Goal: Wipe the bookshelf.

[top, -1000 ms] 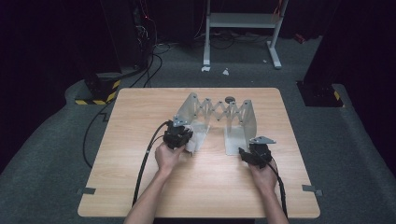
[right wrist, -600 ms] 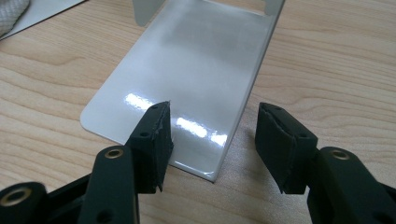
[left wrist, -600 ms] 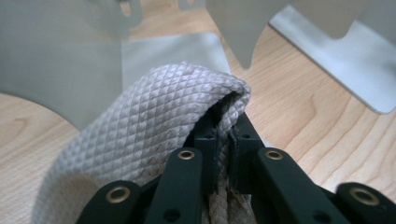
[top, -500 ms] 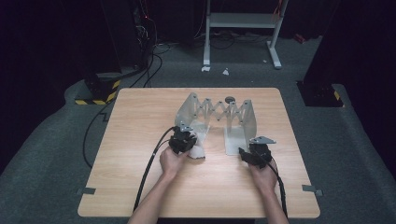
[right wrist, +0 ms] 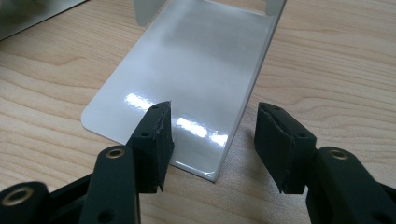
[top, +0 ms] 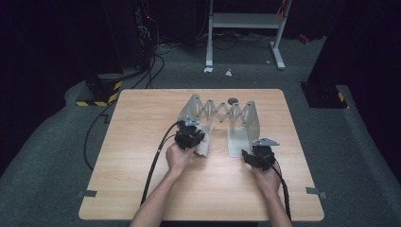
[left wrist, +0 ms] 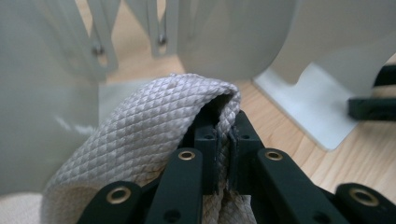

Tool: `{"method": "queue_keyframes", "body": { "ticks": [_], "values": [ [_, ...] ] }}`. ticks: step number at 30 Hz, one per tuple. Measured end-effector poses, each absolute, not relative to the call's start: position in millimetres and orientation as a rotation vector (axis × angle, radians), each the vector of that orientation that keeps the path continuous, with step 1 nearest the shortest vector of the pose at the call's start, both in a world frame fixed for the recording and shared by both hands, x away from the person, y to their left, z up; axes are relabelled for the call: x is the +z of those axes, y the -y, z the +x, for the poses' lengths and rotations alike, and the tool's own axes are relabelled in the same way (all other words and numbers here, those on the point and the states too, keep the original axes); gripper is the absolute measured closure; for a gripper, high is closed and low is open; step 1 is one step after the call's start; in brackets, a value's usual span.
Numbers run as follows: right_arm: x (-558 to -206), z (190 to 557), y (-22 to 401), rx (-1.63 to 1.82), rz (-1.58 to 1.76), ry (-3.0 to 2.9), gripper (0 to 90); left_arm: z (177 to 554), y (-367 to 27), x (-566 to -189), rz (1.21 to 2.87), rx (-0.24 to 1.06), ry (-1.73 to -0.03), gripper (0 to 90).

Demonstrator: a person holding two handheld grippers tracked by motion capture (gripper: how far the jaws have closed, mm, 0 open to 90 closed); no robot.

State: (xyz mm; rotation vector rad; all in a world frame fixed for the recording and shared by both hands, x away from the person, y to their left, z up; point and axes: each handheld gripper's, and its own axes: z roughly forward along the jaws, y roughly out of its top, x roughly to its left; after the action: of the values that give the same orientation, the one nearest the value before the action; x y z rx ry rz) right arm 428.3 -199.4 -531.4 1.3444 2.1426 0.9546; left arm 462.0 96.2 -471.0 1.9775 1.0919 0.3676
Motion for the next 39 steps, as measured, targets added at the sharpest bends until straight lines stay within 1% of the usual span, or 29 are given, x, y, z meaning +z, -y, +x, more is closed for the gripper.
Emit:
{"method": "queue_keyframes", "body": {
  "ticks": [10, 14, 21, 26, 31, 39],
  "values": [
    [-531.4, 428.2, 199.6, 0.956, 1.342, -2.145, 47.1, 458.3, -97.1, -417.7, 1.907, 0.405, -1.000, 84.1],
    [-531.4, 428.3, 199.6, 0.957, 1.341, -2.145, 47.2, 456.9, -95.7, -410.7, 1.903, 0.411, -0.983, 84.1],
    [-531.4, 428.1, 199.4, 0.955, 1.338, -2.146, 47.5, 460.8, -92.6, -432.0, 1.922, 0.384, -0.989, 84.1],
    [-531.4, 428.1, 199.4, 0.955, 1.339, -2.146, 47.5, 464.4, -93.0, -455.7, 1.972, 0.358, -1.023, 84.1],
    [-531.4, 428.1, 199.3, 0.955, 1.338, -2.146, 47.5, 465.6, -90.6, -470.2, 2.006, 0.348, -1.039, 84.2],
    [-531.4, 428.0, 199.3, 0.955, 1.338, -2.146, 47.6, 467.2, -89.7, -484.5, 2.059, 0.383, -1.057, 84.2]
  ]
}}
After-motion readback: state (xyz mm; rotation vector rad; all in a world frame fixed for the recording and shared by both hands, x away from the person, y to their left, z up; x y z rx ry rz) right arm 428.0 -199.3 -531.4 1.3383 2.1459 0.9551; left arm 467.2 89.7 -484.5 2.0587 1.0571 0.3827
